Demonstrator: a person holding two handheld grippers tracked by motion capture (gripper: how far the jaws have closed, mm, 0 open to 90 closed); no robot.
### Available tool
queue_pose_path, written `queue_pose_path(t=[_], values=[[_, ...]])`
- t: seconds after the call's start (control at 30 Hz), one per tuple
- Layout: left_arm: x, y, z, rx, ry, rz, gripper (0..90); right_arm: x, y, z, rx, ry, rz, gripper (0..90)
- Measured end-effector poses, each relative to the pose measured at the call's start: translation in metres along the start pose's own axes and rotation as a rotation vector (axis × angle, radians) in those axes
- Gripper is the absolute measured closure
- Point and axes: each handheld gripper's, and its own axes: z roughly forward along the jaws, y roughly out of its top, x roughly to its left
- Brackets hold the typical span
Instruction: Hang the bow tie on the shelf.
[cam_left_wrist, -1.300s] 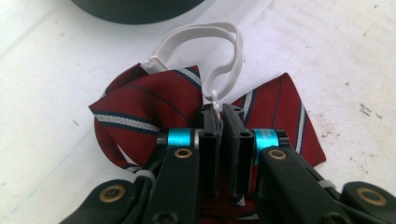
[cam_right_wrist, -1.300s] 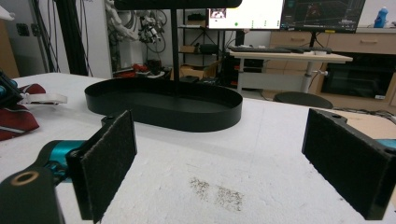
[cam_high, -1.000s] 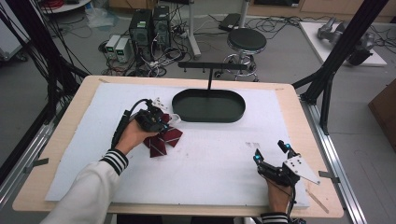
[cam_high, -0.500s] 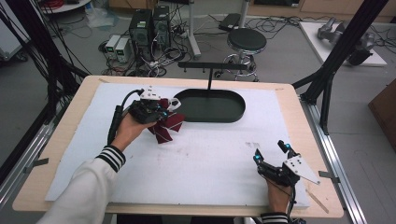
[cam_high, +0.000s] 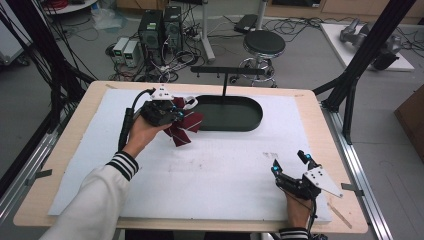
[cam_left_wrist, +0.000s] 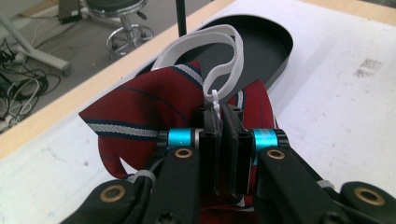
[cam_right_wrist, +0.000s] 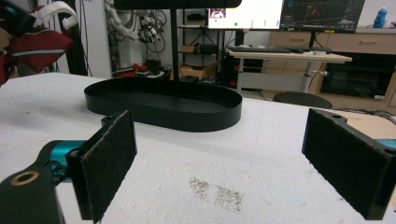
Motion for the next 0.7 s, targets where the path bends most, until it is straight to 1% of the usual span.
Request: queue_pose_path(t=[0.07, 0.17, 0.23, 0.43, 0.53, 0.6, 0.7], values=[[0.0, 0.004, 0.0, -0.028, 0.002, -0.006, 85.1, 0.0, 0.0, 0.0, 0.0, -0.001, 0.0, 9.2], [0.0, 0.009, 0.0, -0.055, 0.011, 0.001, 85.1, 0.0, 0.0, 0.0, 0.001, -0.002, 0.004, 9.2], [-0.001, 0.011, 0.001, -0.056, 0.015, 0.003, 85.1, 0.0, 0.0, 0.0, -0.001, -0.003, 0.001, 9.2], [-0.001, 0.018, 0.004, -0.086, 0.031, 0.009, 85.1, 0.0, 0.0, 0.0, 0.0, -0.004, -0.001, 9.2], [0.002, 0.023, 0.005, -0.105, 0.043, 0.004, 85.1, 0.0, 0.0, 0.0, -0.001, -0.005, -0.005, 9.2], [0.003, 0.026, 0.006, -0.108, 0.041, 0.004, 85.2, 0.0, 0.0, 0.0, 0.003, -0.006, 0.004, 9.2], [0.006, 0.032, 0.007, -0.118, 0.048, 0.003, 85.2, 0.001, 0.0, 0.001, 0.004, -0.006, -0.008, 9.2]])
